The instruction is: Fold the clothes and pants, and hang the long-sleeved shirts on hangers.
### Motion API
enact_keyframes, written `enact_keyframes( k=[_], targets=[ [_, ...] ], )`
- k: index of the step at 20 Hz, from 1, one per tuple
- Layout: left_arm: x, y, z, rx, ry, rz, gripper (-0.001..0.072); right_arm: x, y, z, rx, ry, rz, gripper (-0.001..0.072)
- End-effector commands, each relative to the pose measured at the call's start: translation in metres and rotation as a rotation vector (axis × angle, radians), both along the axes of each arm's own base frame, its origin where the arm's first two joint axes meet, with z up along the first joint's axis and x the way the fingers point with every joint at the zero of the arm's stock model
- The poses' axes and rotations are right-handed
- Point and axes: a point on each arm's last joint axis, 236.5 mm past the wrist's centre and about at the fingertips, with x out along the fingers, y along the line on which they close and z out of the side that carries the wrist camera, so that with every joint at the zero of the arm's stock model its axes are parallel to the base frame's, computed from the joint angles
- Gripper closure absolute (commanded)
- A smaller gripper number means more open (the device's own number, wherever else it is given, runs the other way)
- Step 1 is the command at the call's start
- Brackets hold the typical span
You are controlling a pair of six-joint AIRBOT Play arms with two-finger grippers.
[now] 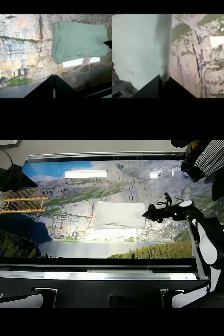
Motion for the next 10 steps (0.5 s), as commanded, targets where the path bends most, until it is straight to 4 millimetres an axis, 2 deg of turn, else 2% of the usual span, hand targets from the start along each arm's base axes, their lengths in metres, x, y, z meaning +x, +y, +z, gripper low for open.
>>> enact_keyframes(
  k=[1,5,10],
  targets=[
    [0.0,0.0,0.0,-0.002,0.001,0.003,0.0686,0.039,-0.023,0.059,0.006,-0.076,-0.086,0.0681],
    [0.0,0.0,0.0,-0.002,0.002,0.003,0.0685,0.077,-0.085,0.118,-0.082,-0.177,-0.234,0.0681],
    [0.0,0.0,0.0,-0.002,0.001,0.003,0.0686,0.094,-0.18,0.161,-0.14,-0.221,-0.491,0.0682]
  ],
)
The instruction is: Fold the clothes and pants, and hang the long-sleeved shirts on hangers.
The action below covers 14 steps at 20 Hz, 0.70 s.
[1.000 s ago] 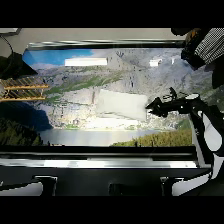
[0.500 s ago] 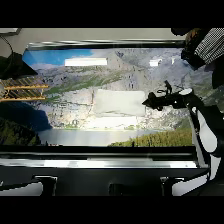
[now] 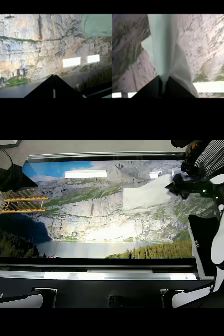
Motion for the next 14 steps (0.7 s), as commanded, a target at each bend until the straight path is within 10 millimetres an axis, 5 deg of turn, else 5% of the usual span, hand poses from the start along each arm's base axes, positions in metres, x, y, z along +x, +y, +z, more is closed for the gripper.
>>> enact_keyframes(
  k=[1,5,9,14],
  targets=[
    [0.0,0.0,0.0,0.0,0.0,0.0,0.0686,0.008,-0.073,0.033,-0.029,-0.032,-0.205,0.0682],
    [0.0,0.0,0.0,0.0,0.0,0.0,0.0686,-0.01,-0.149,0.055,-0.063,-0.029,-0.398,0.0682],
    [0.0,0.0,0.0,-0.002,0.001,0.002,0.0686,-0.051,-0.215,0.071,-0.171,0.019,-0.592,0.0683],
    [-0.001,0.0,-0.001,-0.005,0.013,0.008,0.0686,-0.115,-0.251,0.073,-0.261,0.178,-0.713,0.0683]
  ],
)
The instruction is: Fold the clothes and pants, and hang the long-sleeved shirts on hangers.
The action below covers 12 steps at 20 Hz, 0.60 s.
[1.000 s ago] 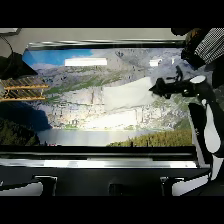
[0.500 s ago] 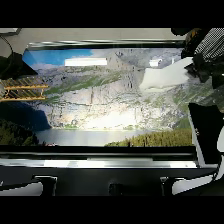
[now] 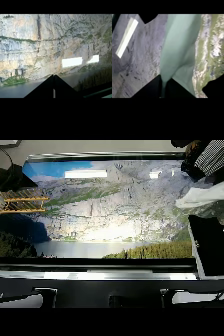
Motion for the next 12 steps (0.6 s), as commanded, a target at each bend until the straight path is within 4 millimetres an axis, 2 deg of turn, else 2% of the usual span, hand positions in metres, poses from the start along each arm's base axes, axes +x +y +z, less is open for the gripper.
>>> enact_keyframes(
  k=[1,3,9,12],
  targets=[
    [-0.002,0.0,-0.001,0.001,0.011,-0.003,0.0685,-0.055,-0.03,-0.003,-0.038,0.155,-0.134,0.0683],
    [-0.007,-0.001,-0.003,0.004,0.03,-0.014,0.0686,-0.08,-0.034,-0.005,-0.042,0.231,-0.155,0.0683],
    [-0.019,-0.002,-0.008,0.012,0.075,-0.039,0.0685,-0.135,-0.013,-0.023,0.014,0.467,-0.106,0.0683],
    [-0.021,-0.002,-0.008,0.014,0.082,-0.045,0.0686,-0.17,-0.022,-0.027,-0.056,0.614,-0.085,0.0683]
  ],
)
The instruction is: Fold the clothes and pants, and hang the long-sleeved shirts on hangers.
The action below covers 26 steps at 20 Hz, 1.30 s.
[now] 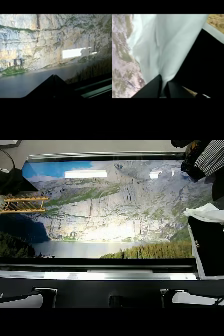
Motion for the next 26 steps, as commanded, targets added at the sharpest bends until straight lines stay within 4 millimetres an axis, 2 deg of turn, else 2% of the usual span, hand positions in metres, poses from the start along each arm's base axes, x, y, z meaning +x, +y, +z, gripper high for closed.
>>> enact_keyframes(
  k=[1,4,8,11,14,18,26],
  targets=[
    [-0.004,0.0,-0.001,0.005,0.012,-0.011,0.0686,-0.05,-0.008,-0.006,-0.049,0.213,0.042,0.0683],
    [-0.005,0.0,-0.001,0.007,0.008,-0.018,0.0686,-0.079,-0.015,-0.019,-0.09,0.323,0.034,0.0683],
    [-0.006,0.0,-0.001,0.008,0.014,-0.021,0.0685,-0.115,0.007,-0.07,-0.018,0.451,0.054,0.0683],
    [-0.01,-0.001,-0.003,0.011,0.03,-0.029,0.0686,-0.151,0.007,-0.096,-0.038,0.575,0.051,0.0683],
    [-0.011,-0.001,-0.002,0.011,0.029,-0.029,0.0686,-0.165,0.011,-0.114,-0.033,0.623,0.057,0.0682],
    [-0.012,-0.001,0.0,0.012,0.024,-0.03,0.0686,-0.184,0.006,-0.124,-0.056,0.706,0.061,0.0682],
    [-0.012,-0.001,0.001,0.012,0.022,-0.03,0.0686,-0.206,0.015,-0.132,-0.035,0.782,0.076,0.0682]
  ],
)
